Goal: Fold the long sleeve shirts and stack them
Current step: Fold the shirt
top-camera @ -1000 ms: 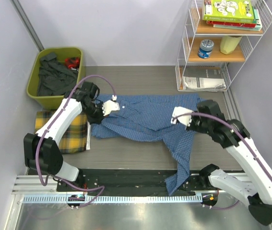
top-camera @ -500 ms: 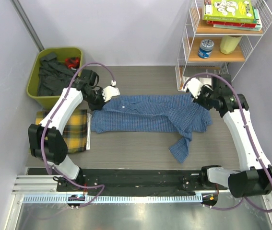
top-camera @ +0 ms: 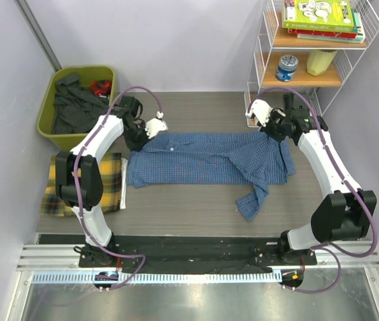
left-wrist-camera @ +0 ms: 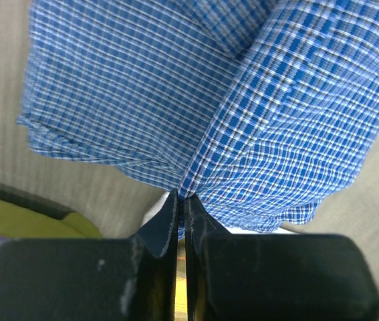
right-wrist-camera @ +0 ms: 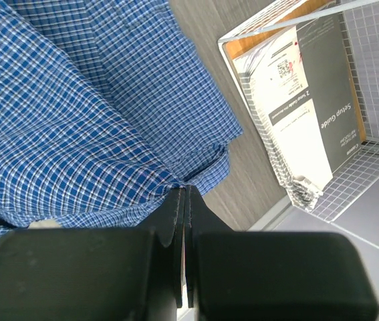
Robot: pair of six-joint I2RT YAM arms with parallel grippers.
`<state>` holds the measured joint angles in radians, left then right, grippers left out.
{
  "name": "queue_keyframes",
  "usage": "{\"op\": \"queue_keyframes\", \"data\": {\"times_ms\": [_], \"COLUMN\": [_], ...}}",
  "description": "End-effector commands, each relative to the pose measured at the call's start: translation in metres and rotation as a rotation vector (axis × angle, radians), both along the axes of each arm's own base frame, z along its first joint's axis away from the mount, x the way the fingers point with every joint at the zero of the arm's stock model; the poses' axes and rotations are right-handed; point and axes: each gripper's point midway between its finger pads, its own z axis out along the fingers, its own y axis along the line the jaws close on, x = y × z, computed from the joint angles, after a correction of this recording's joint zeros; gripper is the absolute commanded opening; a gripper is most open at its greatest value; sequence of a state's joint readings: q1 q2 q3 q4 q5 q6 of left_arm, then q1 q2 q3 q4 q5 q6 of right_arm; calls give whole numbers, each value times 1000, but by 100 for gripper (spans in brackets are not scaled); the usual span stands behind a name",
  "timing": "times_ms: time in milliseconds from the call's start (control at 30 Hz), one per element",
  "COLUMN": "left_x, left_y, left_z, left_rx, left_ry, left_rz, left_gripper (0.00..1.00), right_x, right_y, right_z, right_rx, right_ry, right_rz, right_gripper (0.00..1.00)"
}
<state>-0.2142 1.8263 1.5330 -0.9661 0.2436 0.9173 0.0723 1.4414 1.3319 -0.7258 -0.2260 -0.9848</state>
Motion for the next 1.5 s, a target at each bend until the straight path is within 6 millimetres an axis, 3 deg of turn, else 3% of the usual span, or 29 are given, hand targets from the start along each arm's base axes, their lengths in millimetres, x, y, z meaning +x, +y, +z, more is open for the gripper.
{"op": "queue_keyframes", "data": {"times_ms": [0, 167, 267, 300, 333, 400, 433, 467, 500, 567, 600, 633, 667, 767, 967, 1100, 1167, 1300, 1400, 1467], "left_x": [31, 38, 40, 41, 45, 54, 55, 52, 49, 35, 28, 11, 9, -12, -30, -35, -42, -49, -57, -58], "left_y": [5, 10, 11, 12, 16, 23, 34, 35, 37, 40, 38, 37, 33, 26, 18, 15, 16, 16, 13, 11], "left_z": [15, 1, -5, -7, -7, -3, 1, 4, 13, 17, 29, 17, 18, 12, -6, -17, -25, -25, -20, -12], "left_rx": [-7, 8, 9, 10, 9, -9, -39, -83, -124, -171, -189, -193, -216, -251, -248, -210, -185, -189, -215, -245], "left_ry": [-89, -72, -65, -64, -69, -76, -61, -30, -14, 25, 3, 44, 36, 83, 155, 158, 170, 160, 163, 140], "left_rz": [43, 67, 89, 103, 151, 223, 289, 363, 395, 445, 445, 448, 449, 478, 495, 497, 499, 517, 559, 587], "left_gripper": [2, 2, 10, 20, 25, 40, 43, 45, 50, 54, 57, 62, 66, 69, 69, 68, 68, 68, 67, 67], "right_x": [33, 54, 62, 63, 65, 56, 54, 47, 32, 13, 1, -11, -20, -40, -30, -38, -43, -68, -80, -88], "right_y": [0, 1, 1, 1, -3, -14, -21, -18, -40, -44, -52, -52, -50, -42, -50, -59, -63, -80, -110, -141], "right_z": [23, 11, -1, -4, -11, -21, -20, -20, -25, -19, -21, -29, -27, -52, -113, -155, -165, -193, -200, -201], "right_rx": [13, 22, 25, 40, 33, 29, 53, 89, 105, 162, 179, 196, 213, 255, 236, 188, 167, 71, 11, -22], "right_ry": [-114, -103, -78, -67, -44, 26, 52, 87, 154, 197, 232, 269, 279, 364, 451, 515, 521, 559, 570, 573], "right_rz": [0, -20, -32, -54, -83, -126, -164, -162, -223, -251, -286, -303, -311, -340, -417, -466, -478, -511, -566, -628], "right_gripper": [1, 1, 1, 5, 24, 40, 46, 60, 64, 67, 67, 68, 68, 63, 49, 43, 42, 40, 37, 36]}}
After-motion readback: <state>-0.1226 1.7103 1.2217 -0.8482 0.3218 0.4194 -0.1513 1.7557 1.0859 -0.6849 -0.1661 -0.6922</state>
